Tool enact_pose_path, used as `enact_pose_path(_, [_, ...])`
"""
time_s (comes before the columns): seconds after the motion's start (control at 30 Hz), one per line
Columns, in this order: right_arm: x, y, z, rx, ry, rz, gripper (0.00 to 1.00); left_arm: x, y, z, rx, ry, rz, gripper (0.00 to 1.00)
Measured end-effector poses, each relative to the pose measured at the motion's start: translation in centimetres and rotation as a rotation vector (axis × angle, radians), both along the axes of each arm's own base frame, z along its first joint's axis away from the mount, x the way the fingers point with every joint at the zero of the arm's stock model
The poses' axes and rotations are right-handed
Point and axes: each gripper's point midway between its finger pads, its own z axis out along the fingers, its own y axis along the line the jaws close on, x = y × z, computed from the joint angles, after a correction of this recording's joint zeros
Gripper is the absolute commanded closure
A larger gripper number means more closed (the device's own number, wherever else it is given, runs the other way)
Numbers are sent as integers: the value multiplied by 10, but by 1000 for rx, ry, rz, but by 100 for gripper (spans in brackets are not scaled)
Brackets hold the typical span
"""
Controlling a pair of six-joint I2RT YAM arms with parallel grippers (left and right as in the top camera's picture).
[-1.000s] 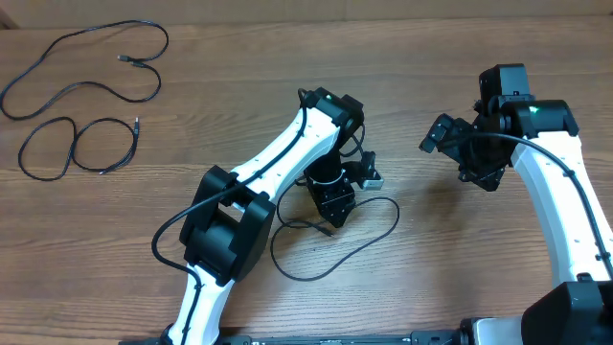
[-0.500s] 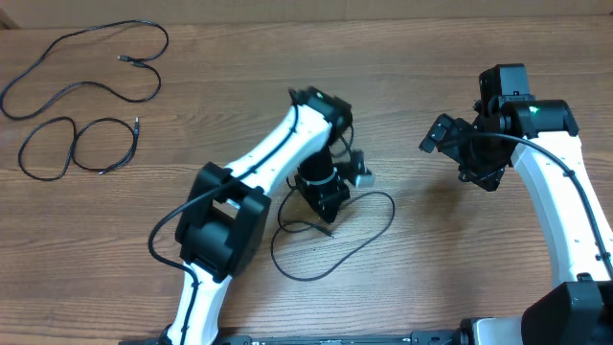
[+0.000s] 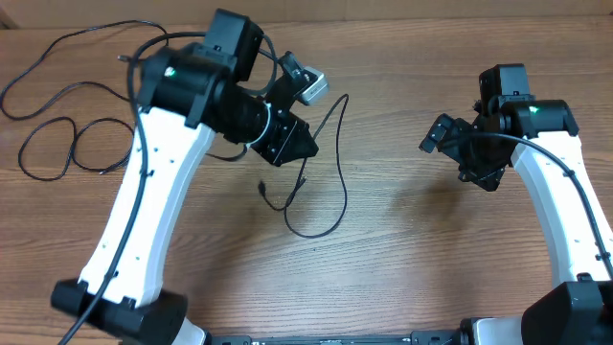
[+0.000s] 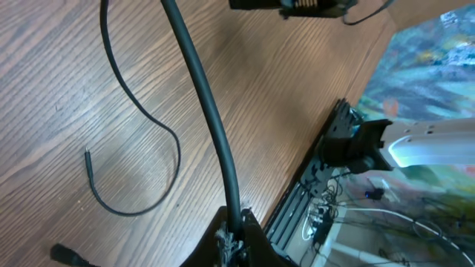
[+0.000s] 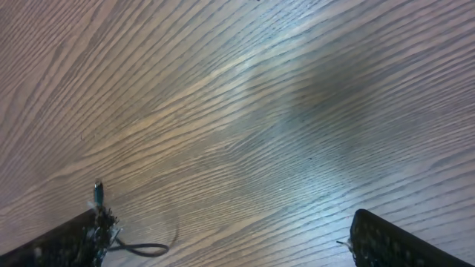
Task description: Untangle cables
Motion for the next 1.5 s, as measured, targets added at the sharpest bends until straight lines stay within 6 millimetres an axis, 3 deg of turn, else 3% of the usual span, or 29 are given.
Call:
enact_pose_path(0.3, [-1, 18, 4, 110, 9, -15, 0, -10, 3, 2, 8, 42, 15, 96])
enact_pose_path(0.4, [6, 44, 15, 242, -39, 75, 0, -11, 4, 2, 7, 86, 63, 96])
enact_pose_path(0.5, [-1, 91, 27, 337, -107, 328, 0, -9, 3, 2, 3, 133, 122, 96])
enact_pose_path(0.53, [-6, 114, 29, 339, -134, 446, 0, -8, 2, 3, 0, 147, 141, 96])
enact_pose_path(0.63, [-2, 152, 29, 230, -250, 633, 0, -8, 2, 3, -2, 177, 174, 96])
enact_pose_path(0.73, [6, 173, 32, 155, -342, 715, 0, -11, -1, 6, -28, 210, 185, 96])
enact_pose_path(0.93, [16, 184, 39, 146, -422, 744, 0, -18, -9, 16, -100, 265, 167, 96])
enact_pose_path(1.07, [20, 189, 21, 164, -452, 749, 1, -19, -8, 26, -169, 309, 166, 96])
enact_pose_path(1.2, [28, 195, 11, 198, -496, 713, 28, -23, -12, 36, -231, 339, 145, 96])
enact_pose_path(1.27, [30, 199, 15, 222, -513, 703, 58, -25, -15, 41, -261, 351, 131, 96])
enact_pose_path(1.3, [30, 201, 17, 232, -515, 700, 67, -26, -15, 42, -270, 355, 126, 96])
enact_pose_path(1.33, [29, 201, 17, 239, -513, 702, 87, -27, -16, 44, -278, 357, 122, 96])
enact_pose_path(1.37, [28, 202, 17, 246, -508, 699, 96, -27, -16, 45, -281, 354, 118, 96])
enact_pose_path(1.5, [18, 204, 13, 282, -461, 708, 96, -27, -14, 43, -264, 333, 121, 96])
